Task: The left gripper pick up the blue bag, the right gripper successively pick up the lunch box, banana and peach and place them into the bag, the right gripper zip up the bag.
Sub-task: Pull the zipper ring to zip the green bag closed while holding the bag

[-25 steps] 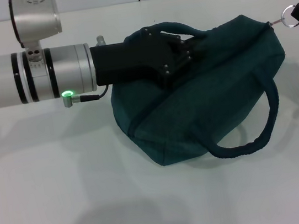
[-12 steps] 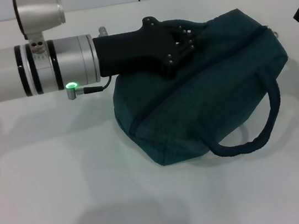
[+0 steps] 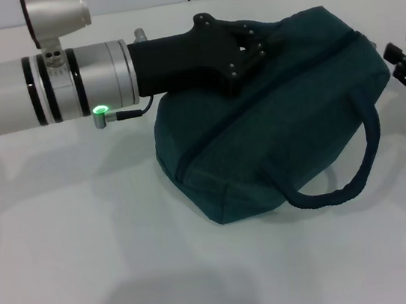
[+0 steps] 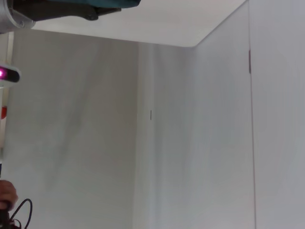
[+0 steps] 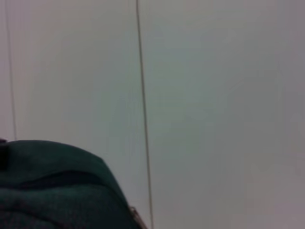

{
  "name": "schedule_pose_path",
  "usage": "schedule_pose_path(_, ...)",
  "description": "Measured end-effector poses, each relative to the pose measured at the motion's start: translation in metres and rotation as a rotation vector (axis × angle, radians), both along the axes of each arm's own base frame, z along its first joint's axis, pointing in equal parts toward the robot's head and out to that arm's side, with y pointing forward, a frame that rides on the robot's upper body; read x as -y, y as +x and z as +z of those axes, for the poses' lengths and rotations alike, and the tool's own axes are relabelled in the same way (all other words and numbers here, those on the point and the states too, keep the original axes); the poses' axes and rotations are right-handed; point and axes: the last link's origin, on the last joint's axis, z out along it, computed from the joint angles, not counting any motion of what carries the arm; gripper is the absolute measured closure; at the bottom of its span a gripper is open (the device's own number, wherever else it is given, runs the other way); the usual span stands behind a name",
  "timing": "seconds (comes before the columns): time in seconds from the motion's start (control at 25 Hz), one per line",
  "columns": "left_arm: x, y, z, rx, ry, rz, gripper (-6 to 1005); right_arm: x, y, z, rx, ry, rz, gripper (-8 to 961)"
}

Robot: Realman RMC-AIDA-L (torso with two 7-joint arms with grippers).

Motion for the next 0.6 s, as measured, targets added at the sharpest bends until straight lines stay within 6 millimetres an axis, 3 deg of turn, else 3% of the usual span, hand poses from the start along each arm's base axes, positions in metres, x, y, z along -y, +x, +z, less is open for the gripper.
schedule_pose_path(0.6,0.000,0.000,0.001,0.013,0.011,-0.001,938,-0.017,-0.035,-0.021,0.067,-0.101,0.138,501)
